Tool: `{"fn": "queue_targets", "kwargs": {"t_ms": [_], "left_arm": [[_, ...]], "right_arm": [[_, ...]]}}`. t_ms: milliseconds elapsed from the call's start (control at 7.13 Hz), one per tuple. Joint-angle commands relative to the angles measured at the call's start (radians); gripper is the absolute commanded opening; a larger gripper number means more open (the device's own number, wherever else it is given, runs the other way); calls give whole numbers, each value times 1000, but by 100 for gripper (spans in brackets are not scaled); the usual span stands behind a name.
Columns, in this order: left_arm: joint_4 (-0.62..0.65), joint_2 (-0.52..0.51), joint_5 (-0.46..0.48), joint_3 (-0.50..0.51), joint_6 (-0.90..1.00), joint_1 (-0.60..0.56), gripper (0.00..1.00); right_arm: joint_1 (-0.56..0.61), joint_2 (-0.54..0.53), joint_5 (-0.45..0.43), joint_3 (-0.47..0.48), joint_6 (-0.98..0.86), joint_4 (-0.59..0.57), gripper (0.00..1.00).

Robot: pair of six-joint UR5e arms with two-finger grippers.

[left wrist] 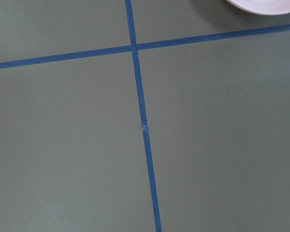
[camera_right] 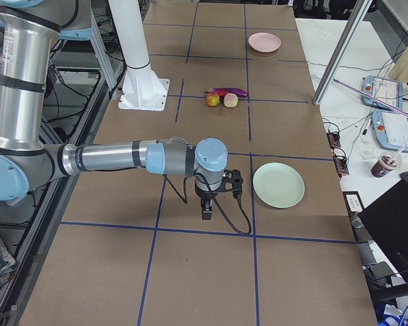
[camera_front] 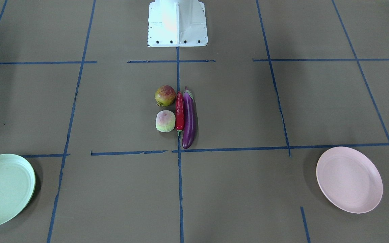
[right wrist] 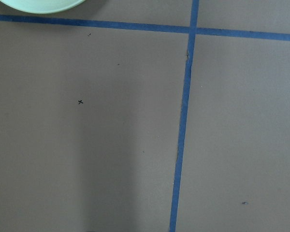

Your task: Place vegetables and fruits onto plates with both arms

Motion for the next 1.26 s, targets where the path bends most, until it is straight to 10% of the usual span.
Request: {"fn": "queue_targets", "kwargs": {"t_ms": [0,1122], "left_arm": [[-8,11,2,-6,0,2,100],[-35,19,-2,-10,1,8,100]], "right_arm": [[-1,0,1,0,-1,1,100],[-18,1,-1,11,-1,5,100]]}}
